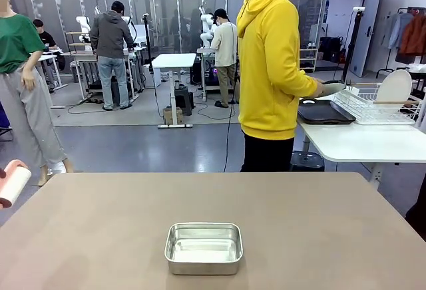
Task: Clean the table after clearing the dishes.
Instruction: When the right (or left) Handle tray is removed, use the right hand (or left hand) to clean the right (or left) side of the table with the Lint Roller, then place the Lint Roller back on top of the Airtight Container.
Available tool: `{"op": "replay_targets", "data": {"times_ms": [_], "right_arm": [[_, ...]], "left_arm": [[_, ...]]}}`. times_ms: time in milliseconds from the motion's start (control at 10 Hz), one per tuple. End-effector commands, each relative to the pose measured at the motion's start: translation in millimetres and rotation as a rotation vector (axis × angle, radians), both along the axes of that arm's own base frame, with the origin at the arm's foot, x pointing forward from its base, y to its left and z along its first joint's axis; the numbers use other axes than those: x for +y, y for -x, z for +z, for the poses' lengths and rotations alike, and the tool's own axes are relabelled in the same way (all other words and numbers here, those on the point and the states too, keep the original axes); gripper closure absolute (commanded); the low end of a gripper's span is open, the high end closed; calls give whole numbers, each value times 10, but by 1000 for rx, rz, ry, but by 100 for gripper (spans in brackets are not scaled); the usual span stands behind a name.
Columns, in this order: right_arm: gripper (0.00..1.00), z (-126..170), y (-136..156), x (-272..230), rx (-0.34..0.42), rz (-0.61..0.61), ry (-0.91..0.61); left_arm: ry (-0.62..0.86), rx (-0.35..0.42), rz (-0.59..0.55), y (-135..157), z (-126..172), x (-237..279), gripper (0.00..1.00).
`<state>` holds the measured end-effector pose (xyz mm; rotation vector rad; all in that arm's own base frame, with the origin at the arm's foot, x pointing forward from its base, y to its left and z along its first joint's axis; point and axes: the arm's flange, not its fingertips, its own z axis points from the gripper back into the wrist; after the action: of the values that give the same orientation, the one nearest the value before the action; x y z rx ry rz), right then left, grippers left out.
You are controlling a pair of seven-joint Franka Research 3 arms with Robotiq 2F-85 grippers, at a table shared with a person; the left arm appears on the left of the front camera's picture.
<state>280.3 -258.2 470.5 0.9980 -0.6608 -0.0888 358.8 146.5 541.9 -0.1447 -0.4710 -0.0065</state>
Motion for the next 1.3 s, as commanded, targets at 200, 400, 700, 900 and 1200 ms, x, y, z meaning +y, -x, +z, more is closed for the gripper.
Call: {"op": "replay_targets", "data": {"times_ms": [200,400,700,900,1200], "right_arm": [[0,11,12,17,-21,3,0],[0,11,12,17,-21,3,0],[0,11,12,17,-21,3,0],[0,11,12,17,-21,3,0],[0,11,12,17,-21,3,0]], "left_arm": [[14,51,-16,-283,-377,60,79],[14,51,-16,-283,-377,60,79],[14,51,-16,-283,-377,60,79],[14,51,-16,-283,-377,60,79],[20,68,-9,-292,-418,28,79]]}}
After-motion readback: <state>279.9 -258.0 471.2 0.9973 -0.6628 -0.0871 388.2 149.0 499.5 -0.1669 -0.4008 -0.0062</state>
